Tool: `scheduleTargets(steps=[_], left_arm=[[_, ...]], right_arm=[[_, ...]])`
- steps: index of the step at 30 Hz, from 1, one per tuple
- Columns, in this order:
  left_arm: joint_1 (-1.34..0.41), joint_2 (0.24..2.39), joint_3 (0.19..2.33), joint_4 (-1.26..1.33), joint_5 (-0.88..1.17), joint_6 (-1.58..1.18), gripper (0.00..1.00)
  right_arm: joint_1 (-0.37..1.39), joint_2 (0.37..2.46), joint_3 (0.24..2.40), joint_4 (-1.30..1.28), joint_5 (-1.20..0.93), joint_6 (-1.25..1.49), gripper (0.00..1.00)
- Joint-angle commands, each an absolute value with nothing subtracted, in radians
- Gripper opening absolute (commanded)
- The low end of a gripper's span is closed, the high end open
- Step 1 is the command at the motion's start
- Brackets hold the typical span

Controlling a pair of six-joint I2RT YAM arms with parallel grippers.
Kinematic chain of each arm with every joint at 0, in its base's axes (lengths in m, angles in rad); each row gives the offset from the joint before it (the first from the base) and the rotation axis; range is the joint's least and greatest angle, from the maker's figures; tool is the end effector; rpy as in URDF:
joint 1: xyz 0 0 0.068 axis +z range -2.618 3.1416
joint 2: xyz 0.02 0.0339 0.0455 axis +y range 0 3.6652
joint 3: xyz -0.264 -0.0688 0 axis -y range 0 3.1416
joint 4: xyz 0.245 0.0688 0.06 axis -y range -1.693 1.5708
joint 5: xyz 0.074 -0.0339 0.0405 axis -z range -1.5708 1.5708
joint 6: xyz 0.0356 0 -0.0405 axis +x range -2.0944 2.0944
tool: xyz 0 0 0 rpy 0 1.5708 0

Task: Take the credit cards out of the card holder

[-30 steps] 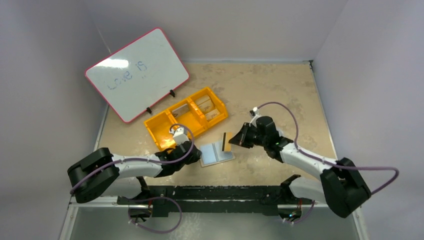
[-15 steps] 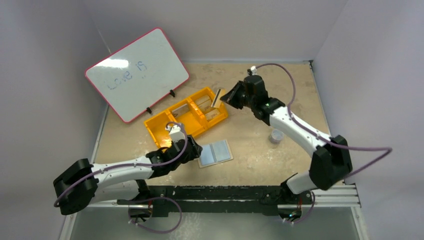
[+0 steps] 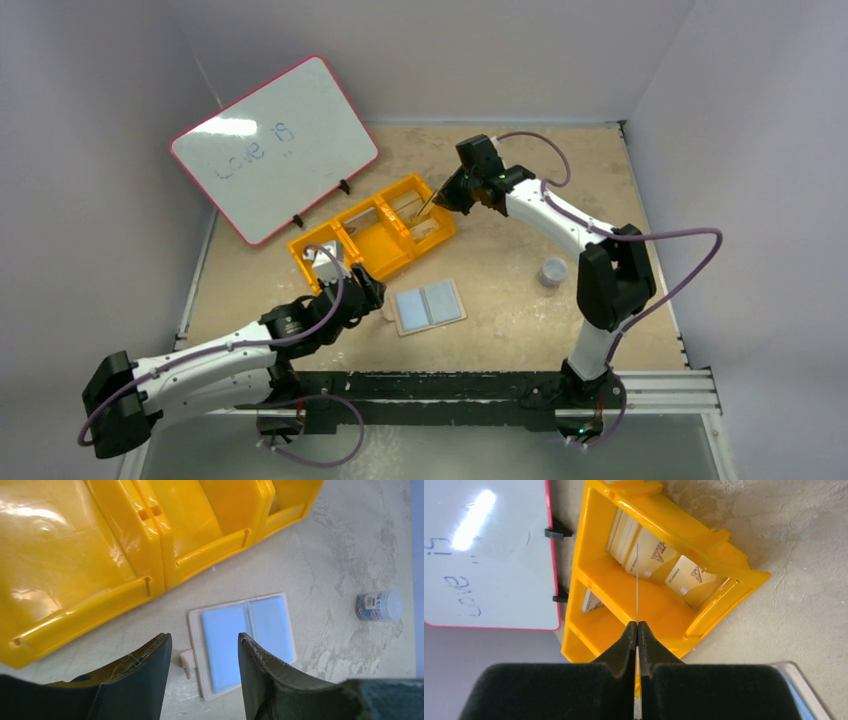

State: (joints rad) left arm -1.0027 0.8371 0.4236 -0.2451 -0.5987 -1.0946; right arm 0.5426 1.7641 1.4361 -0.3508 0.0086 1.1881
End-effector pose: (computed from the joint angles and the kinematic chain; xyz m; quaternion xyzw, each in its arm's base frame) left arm 0.1102 -0.1354 0.2028 -0.1692 0.8510 -0.2327 0.4394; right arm 0.3489 0.2100 0.2816 0.2879 0.8550 0.3259 0.2826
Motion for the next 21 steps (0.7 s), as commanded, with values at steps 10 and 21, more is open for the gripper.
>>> scheduleTargets(steps=[10, 21], left_arm=[[-1.006, 0.715, 0.486, -0.424, -0.720, -1.085, 0.53], [-1.005, 0.716, 0.486, -0.436, -0.724, -1.090, 0.53]], right_arm=[[0.554, 1.896, 1.591, -0.450, 0.039, 1.271, 0.00], [0.597, 1.911, 1.612, -0.494, 0.083, 1.320, 0.00]])
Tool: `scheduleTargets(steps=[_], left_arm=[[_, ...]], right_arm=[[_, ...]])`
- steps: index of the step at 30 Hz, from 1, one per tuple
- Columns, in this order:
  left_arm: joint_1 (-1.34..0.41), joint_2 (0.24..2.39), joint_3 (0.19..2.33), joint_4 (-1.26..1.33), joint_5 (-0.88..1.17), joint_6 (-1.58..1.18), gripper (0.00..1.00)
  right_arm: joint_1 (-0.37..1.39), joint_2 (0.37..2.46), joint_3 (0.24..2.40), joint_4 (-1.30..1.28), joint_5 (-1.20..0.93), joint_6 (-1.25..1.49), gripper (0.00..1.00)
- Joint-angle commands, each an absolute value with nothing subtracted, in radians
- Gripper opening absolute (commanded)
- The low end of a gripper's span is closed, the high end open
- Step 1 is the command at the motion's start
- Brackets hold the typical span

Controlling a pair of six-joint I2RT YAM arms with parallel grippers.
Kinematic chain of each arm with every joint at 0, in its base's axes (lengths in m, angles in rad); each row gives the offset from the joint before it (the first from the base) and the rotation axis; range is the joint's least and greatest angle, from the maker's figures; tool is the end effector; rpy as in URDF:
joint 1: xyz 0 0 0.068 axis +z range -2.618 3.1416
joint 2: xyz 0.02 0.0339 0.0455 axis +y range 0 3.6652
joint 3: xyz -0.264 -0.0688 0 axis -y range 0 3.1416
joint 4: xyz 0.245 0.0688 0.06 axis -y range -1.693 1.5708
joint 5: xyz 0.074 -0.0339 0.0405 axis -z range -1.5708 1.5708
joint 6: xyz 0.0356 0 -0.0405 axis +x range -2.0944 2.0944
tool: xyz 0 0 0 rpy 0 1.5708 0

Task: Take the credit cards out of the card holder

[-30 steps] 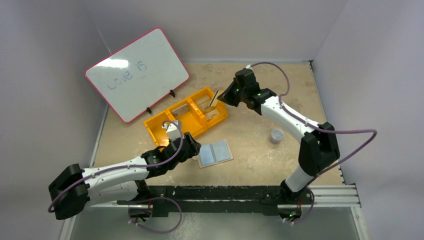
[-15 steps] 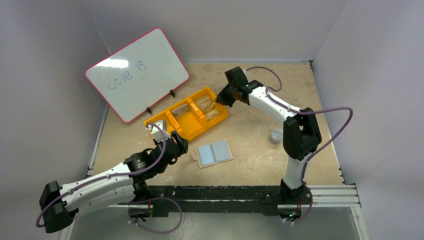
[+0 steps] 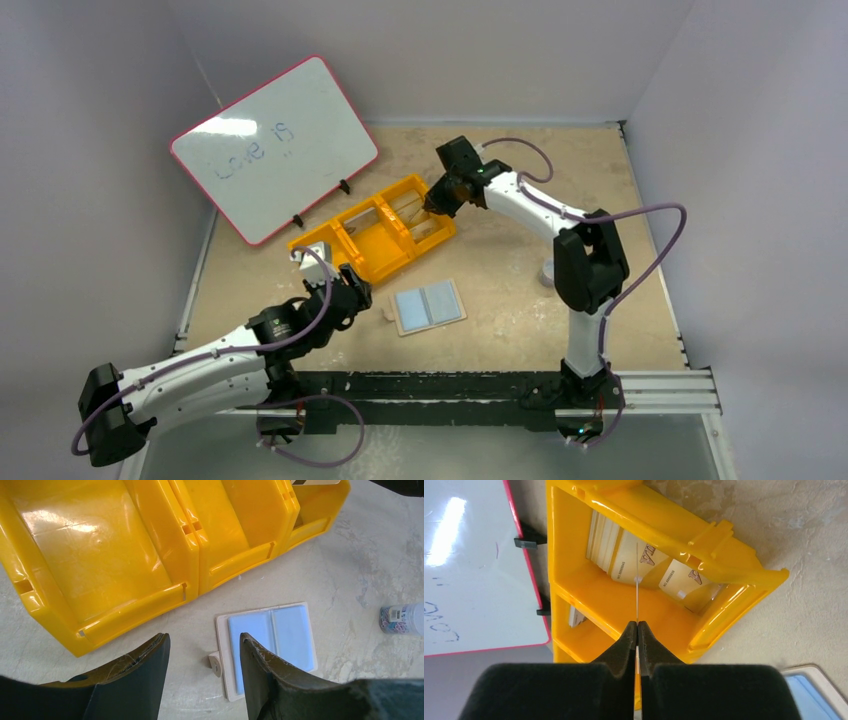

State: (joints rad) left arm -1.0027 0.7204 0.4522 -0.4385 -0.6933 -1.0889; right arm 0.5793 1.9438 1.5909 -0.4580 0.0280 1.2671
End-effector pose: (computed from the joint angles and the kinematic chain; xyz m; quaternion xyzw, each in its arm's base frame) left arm 0.1003 -0.1149 0.2148 -0.1789 0.8472 -0.1861 0.4644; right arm 0.3707 0.2413 0.2515 0.3180 0.8725 0.2879 0.2341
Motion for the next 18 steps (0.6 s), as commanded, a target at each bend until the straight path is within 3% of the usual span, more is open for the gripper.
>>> scheduleTargets(steps=[1, 18], left_arm=[[-1.006, 0.717, 0.484, -0.435, -0.724, -1.091, 0.53], [-1.006, 0.687, 0.489, -0.469, -0.730, -1.092, 0.53]], right_arm=[[0.601, 1.905, 1.608, -0.497, 0.086, 1.329, 0.00], [0.614, 2.053, 1.775, -0.655, 0.137, 1.428, 0.00]])
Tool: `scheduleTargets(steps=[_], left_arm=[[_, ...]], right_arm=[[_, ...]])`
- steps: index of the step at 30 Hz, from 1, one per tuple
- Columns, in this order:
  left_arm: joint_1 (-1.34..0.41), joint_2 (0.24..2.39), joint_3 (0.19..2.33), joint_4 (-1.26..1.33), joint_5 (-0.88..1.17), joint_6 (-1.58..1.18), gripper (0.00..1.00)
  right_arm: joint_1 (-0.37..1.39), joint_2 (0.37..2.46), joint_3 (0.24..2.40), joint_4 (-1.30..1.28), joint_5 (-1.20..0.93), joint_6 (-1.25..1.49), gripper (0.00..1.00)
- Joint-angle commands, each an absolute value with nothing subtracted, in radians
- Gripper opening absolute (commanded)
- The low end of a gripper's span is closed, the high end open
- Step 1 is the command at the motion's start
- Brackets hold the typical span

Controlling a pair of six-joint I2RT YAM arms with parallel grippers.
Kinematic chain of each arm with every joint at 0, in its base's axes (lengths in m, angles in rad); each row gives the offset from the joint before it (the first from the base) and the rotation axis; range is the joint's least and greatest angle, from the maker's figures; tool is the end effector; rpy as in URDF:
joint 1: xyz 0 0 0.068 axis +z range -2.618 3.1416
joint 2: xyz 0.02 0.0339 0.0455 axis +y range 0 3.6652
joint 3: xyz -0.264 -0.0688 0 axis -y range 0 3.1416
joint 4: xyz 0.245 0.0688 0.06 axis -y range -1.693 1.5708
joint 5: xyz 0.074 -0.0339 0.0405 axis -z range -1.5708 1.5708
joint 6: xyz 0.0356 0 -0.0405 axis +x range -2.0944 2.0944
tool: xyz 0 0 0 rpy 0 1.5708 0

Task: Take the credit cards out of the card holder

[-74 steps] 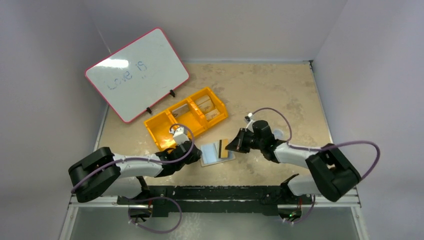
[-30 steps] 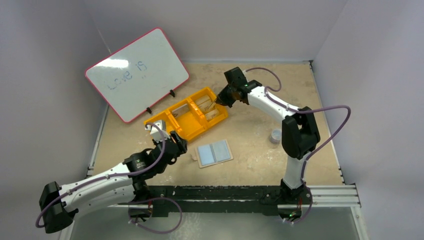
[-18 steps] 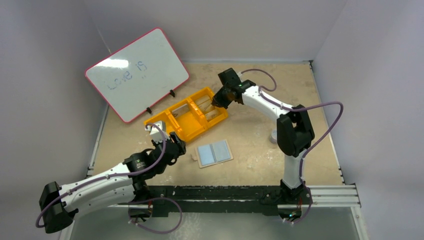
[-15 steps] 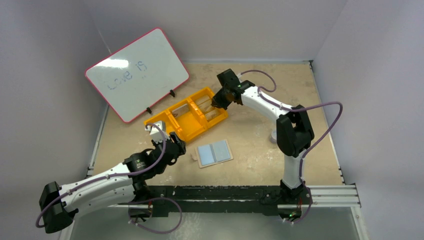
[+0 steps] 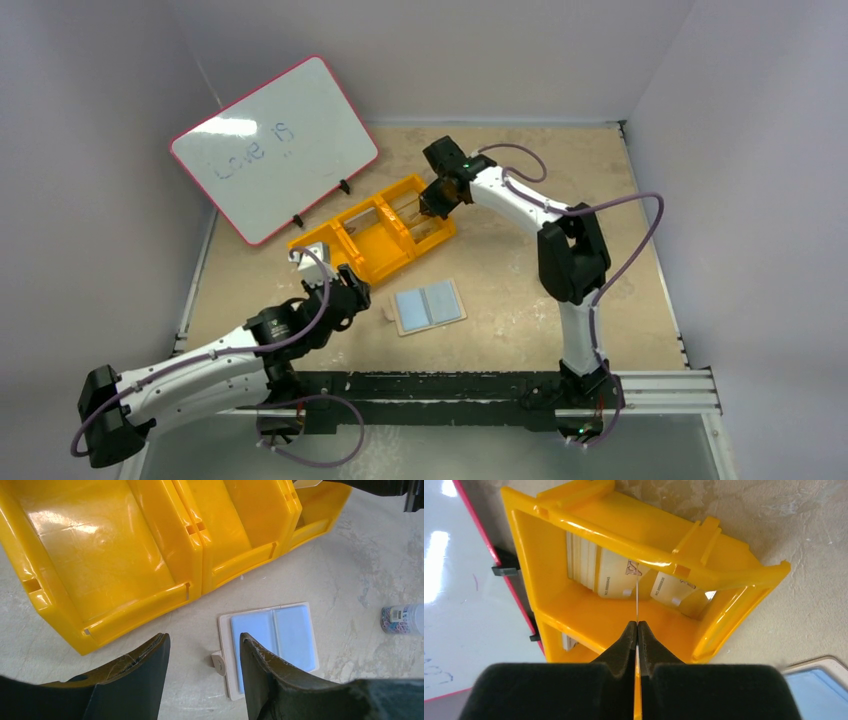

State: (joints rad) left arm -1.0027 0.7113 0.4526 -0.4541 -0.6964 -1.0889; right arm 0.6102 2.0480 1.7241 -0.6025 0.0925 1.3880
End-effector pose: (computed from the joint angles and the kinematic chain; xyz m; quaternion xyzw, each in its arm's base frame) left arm 0.0993 -0.1132 0.2149 -0.1786 0.8479 -0.1828 0.4645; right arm 0.3775 0.2600 0.2394 0.3728 0.8712 0.2423 0.2080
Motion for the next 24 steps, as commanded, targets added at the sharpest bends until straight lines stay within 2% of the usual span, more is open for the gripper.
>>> scheduleTargets(steps=[1, 18, 23, 24], left_arm=[[-1.005, 0.685, 0.489, -0.474, -0.733, -1.093, 0.53], [-1.006, 0.676, 0.480, -0.477, -0.734, -1.096, 0.54], [-1.005, 0.667, 0.471, -0.476, -0.736, -1.103, 0.54], [-1.005, 0.666, 0.471, -0.476, -0.735, -1.102, 0.54]], right_arm=[[0.614, 2.059, 1.778, -0.655, 0.137, 1.428, 0.00], [0.622, 2.182, 1.919, -0.769, 0.157, 1.436, 0.00], [0.630, 2.187, 1.925, -0.780, 0.167, 1.439, 0.02], [0.632, 2.191, 1.927, -0.782, 0.166, 1.440, 0.05]])
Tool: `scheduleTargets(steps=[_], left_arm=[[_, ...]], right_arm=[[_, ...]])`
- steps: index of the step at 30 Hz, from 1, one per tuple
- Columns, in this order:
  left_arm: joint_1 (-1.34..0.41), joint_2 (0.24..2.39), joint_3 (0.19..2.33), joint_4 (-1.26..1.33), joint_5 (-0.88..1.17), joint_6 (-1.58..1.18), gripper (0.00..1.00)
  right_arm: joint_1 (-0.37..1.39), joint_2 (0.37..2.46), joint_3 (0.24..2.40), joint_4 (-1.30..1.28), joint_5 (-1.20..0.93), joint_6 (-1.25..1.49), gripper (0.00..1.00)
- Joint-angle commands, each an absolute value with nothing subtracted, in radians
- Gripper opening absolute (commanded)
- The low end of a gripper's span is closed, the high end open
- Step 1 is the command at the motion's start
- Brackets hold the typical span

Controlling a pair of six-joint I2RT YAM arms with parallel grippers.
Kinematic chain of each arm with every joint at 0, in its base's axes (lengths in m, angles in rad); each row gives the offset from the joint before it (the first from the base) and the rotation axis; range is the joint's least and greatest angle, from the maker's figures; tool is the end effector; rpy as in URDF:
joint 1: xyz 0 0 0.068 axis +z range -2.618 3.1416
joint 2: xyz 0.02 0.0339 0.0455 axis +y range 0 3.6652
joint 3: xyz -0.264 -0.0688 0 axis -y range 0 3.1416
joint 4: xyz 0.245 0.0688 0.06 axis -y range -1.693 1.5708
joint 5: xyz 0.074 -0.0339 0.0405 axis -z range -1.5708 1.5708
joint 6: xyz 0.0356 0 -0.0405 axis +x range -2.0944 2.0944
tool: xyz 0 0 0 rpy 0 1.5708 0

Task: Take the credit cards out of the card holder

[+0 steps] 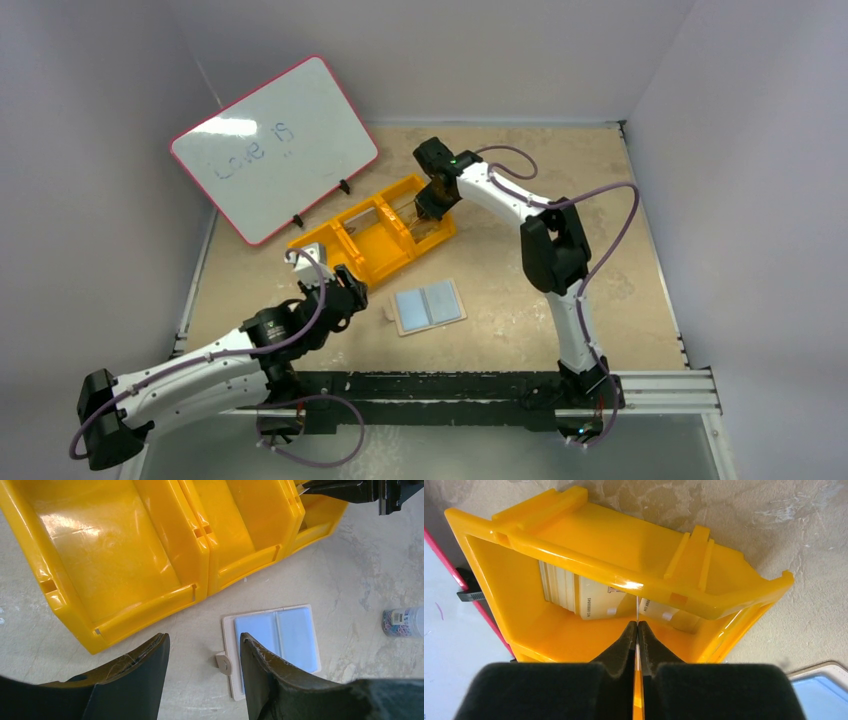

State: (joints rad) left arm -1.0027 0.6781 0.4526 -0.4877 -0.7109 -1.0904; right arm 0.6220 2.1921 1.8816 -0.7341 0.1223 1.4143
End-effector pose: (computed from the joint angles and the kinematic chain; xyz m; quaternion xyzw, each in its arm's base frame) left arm 0.0965 -0.1080 0.2167 -0.1819 0.8455 -0.1790 0.4691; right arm 0.3928 0.2763 0.2159 0.3866 0.8830 0.1900 0.1865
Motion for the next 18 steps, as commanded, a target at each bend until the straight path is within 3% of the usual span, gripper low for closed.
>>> scheduleTargets(steps=[1, 7, 18], left_arm=[[-1.006, 0.668, 0.472, -0.477, -0.735, -1.101, 0.54], [-1.006, 0.664, 0.472, -0.484, -0.739, -1.102, 0.54], [-1.005, 0.647, 0.474, -0.499, -0.746, -1.107, 0.54]], right_arm=[[0.632, 2.193, 1.929, -0.780, 0.163, 1.440, 0.08], [0.632, 2.236, 1.982, -0.797, 0.154, 1.437, 0.17], [0.638, 2.235, 2.074, -0.783, 0.217, 1.359, 0.19]])
